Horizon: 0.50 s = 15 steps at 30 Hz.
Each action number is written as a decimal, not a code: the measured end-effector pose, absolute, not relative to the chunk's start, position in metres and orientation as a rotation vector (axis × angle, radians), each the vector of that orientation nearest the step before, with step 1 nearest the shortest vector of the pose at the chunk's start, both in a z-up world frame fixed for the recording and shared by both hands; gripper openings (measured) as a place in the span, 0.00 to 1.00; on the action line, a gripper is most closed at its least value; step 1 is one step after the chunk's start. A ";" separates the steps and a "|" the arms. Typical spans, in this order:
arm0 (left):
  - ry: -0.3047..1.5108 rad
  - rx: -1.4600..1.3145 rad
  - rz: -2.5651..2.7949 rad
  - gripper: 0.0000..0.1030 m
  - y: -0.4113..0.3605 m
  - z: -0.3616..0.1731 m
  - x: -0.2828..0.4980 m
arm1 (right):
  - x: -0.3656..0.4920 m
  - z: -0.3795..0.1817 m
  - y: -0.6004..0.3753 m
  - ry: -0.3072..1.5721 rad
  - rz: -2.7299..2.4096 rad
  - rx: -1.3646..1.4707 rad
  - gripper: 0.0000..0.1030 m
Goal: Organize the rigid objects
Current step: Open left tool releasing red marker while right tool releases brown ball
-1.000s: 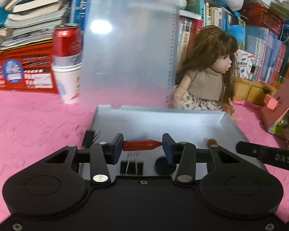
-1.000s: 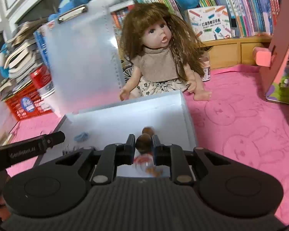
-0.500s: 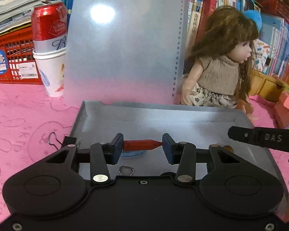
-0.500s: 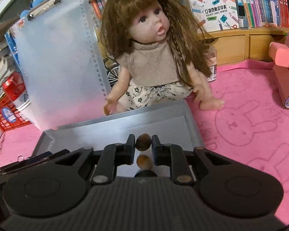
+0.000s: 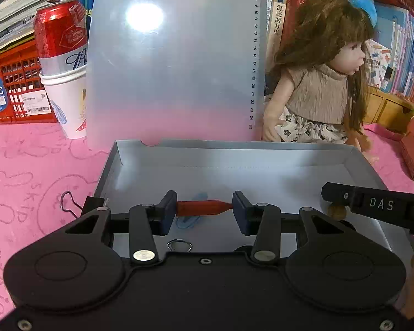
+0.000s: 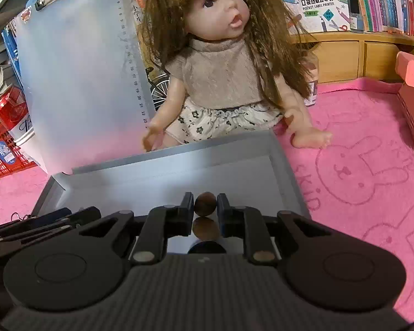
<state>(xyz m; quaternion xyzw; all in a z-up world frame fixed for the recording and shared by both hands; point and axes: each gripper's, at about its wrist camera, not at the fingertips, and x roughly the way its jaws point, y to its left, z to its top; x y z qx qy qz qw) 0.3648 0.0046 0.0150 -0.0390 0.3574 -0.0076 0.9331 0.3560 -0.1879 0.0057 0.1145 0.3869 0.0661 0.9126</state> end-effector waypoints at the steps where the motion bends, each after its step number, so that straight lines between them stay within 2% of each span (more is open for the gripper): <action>1: 0.731 -0.078 -0.016 0.41 0.004 0.015 0.365 | 0.356 0.005 -0.189 0.800 0.136 0.245 0.21; 15: 0.738 -0.069 -0.014 0.41 0.004 0.013 0.366 | 0.357 0.003 -0.190 0.804 0.145 0.256 0.21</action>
